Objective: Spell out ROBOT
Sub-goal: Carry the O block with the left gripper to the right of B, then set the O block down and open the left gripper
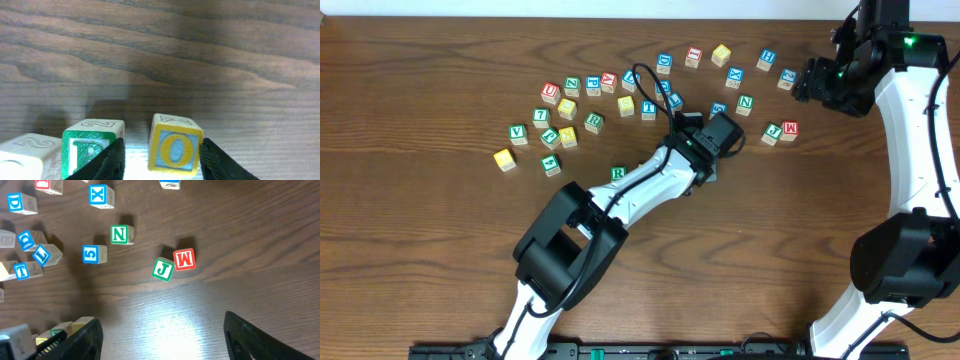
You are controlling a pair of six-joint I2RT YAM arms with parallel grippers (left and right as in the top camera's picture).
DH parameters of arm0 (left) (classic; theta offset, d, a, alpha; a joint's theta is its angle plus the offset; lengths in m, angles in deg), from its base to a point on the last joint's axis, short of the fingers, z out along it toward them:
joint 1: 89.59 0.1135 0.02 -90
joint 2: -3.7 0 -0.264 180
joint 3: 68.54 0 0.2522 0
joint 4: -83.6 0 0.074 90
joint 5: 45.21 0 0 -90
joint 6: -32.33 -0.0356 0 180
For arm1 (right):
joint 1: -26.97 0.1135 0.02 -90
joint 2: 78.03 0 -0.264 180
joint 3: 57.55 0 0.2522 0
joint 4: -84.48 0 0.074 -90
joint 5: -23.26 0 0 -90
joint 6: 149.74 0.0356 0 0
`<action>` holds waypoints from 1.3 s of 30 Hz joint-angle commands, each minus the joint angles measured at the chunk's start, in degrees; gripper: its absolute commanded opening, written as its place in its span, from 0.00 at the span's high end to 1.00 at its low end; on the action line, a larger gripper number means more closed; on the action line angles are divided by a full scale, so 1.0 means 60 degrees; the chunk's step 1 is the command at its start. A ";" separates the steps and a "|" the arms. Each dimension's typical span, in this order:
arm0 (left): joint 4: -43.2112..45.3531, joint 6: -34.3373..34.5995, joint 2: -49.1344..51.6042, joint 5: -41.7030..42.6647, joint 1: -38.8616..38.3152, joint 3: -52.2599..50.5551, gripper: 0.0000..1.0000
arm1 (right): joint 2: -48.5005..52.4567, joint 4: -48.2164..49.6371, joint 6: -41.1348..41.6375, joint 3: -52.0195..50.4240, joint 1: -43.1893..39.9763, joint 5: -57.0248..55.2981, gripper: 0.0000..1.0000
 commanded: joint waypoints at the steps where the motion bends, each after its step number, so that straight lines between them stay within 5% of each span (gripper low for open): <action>1: -0.0342 -0.1322 -0.0980 0.0321 0.0444 0.0718 0.48 | 0.0004 -0.0025 0.0069 0.0047 0.0102 0.0055 0.28; 8: -0.1024 -0.1956 -0.1963 0.0331 0.1836 0.1362 0.48 | 0.0004 -0.0011 0.0069 0.0047 0.0124 0.0055 0.27; 18: -0.0047 -0.2448 -0.1534 0.1552 0.3599 0.1617 0.49 | 0.0004 0.0120 0.0069 0.0047 0.0342 0.0051 0.24; 26: -0.1566 -0.3228 0.0379 0.1570 0.3530 0.3996 0.50 | 0.0004 0.0182 0.0069 0.0047 0.0583 0.0051 0.23; 39: -0.1275 -0.3224 0.1770 0.1548 0.3249 0.4044 0.45 | 0.0004 0.0175 0.0029 0.0047 0.0714 -0.0025 0.22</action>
